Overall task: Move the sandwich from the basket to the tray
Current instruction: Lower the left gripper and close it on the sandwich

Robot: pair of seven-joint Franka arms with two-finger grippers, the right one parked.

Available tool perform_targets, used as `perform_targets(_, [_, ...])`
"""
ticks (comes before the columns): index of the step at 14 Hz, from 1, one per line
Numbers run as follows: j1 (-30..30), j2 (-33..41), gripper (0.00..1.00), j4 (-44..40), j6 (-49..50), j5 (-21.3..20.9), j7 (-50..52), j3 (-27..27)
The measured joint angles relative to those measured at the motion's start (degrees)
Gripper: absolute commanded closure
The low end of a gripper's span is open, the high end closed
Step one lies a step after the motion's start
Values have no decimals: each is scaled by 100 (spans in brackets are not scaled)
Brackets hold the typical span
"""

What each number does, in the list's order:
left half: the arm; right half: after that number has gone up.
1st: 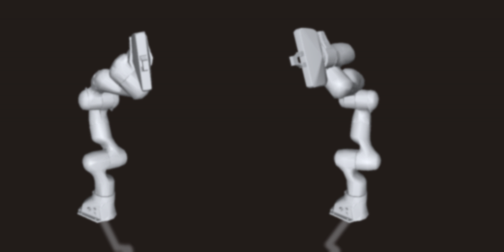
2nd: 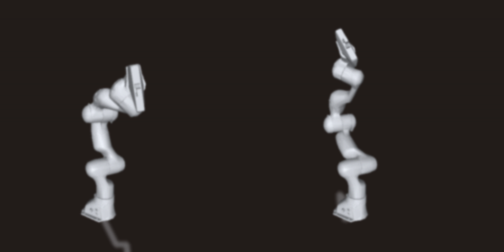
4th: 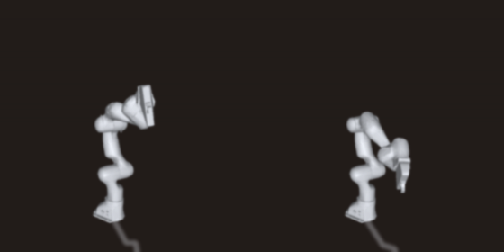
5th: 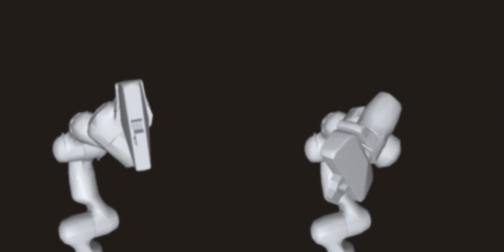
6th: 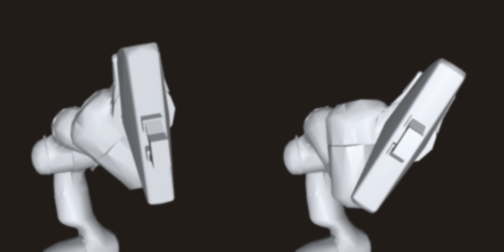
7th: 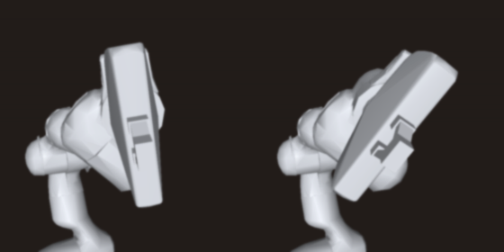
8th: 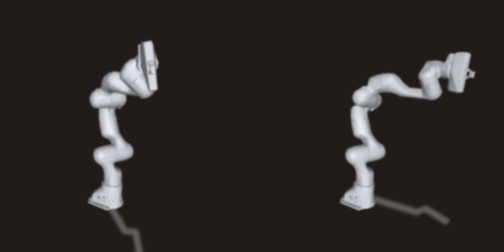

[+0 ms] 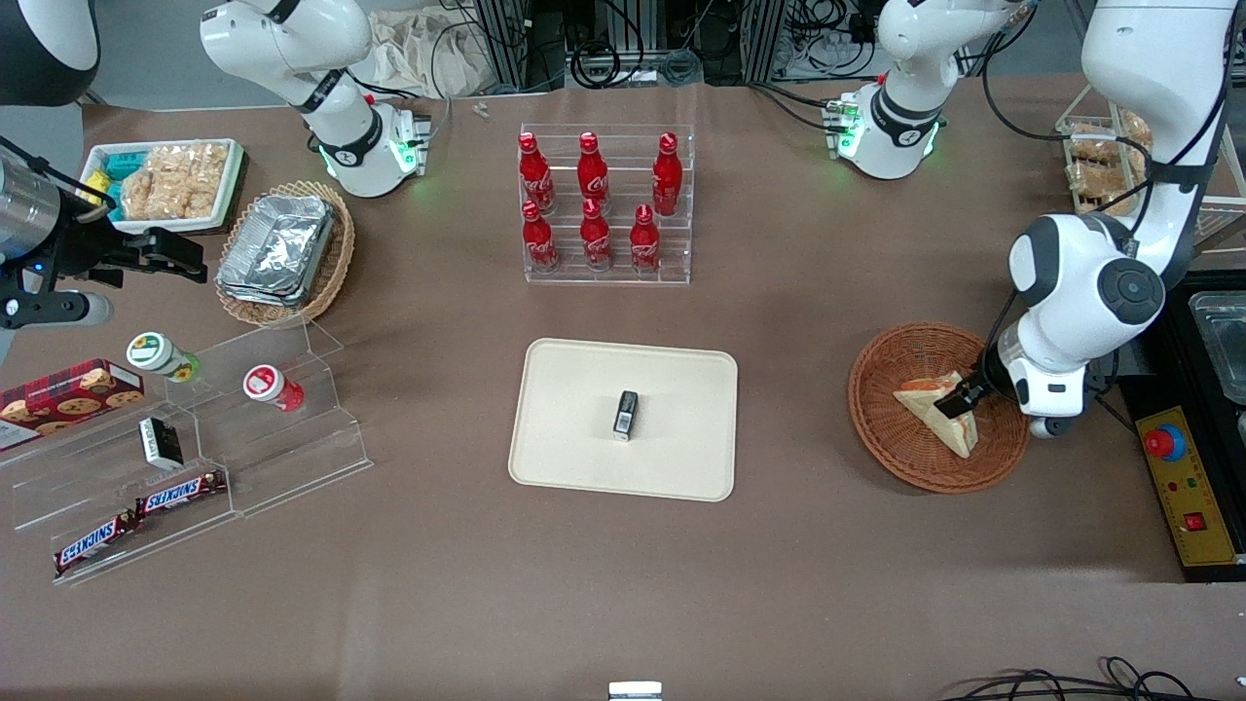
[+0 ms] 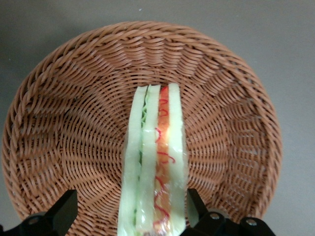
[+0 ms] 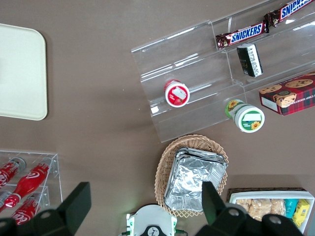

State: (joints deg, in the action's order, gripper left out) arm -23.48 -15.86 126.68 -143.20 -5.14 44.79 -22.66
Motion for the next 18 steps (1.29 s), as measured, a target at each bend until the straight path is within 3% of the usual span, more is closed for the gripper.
perform_targets(5, [4,-184,0,123,-306,0,18,21])
perform_targets(6, [11,-218,8,132,-343,0,64,18])
perform_targets(7, [23,-257,26,133,-380,0,118,10])
perform_targets(9, [98,-326,90,133,-456,0,258,-8])
perform_targets(10, [135,-336,100,133,-471,0,328,-14])
perform_targets(18, [160,-310,100,81,-491,-3,440,-14])
